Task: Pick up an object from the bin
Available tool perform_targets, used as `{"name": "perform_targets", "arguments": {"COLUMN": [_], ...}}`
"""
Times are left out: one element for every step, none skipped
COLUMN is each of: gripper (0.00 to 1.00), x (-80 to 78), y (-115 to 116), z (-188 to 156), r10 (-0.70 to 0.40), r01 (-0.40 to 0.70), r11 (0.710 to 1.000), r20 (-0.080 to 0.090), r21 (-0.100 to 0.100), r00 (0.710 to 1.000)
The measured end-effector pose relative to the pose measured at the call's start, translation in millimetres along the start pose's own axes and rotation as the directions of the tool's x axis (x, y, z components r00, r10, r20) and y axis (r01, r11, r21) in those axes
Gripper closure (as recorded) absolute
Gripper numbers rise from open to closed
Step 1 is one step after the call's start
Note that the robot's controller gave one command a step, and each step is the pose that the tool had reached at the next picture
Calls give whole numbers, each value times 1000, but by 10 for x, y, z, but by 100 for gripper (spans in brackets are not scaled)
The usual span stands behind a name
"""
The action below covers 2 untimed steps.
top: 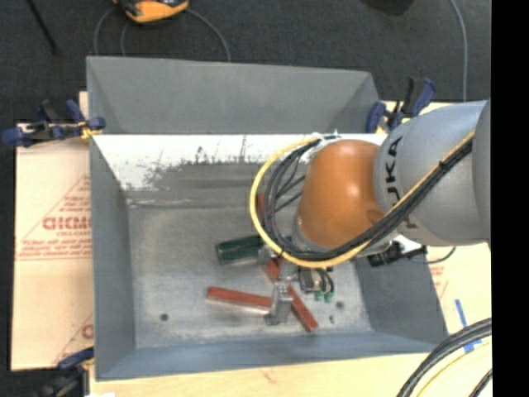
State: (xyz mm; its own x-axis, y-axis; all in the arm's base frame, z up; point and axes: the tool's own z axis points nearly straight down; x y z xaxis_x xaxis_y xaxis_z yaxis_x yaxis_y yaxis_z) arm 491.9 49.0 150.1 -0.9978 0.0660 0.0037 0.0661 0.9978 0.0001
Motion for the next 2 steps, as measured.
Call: {"name": "perform_targets", "arguments": {"gripper": [0,100], "x": [-886,188], "y": [18,228], "z": [439,762], "r10": [-4,153], "r01": [4,-153], "r11": [1000,988], "r20": [11,15], "r21": [-1,-5], "r00": [1000,988]}}
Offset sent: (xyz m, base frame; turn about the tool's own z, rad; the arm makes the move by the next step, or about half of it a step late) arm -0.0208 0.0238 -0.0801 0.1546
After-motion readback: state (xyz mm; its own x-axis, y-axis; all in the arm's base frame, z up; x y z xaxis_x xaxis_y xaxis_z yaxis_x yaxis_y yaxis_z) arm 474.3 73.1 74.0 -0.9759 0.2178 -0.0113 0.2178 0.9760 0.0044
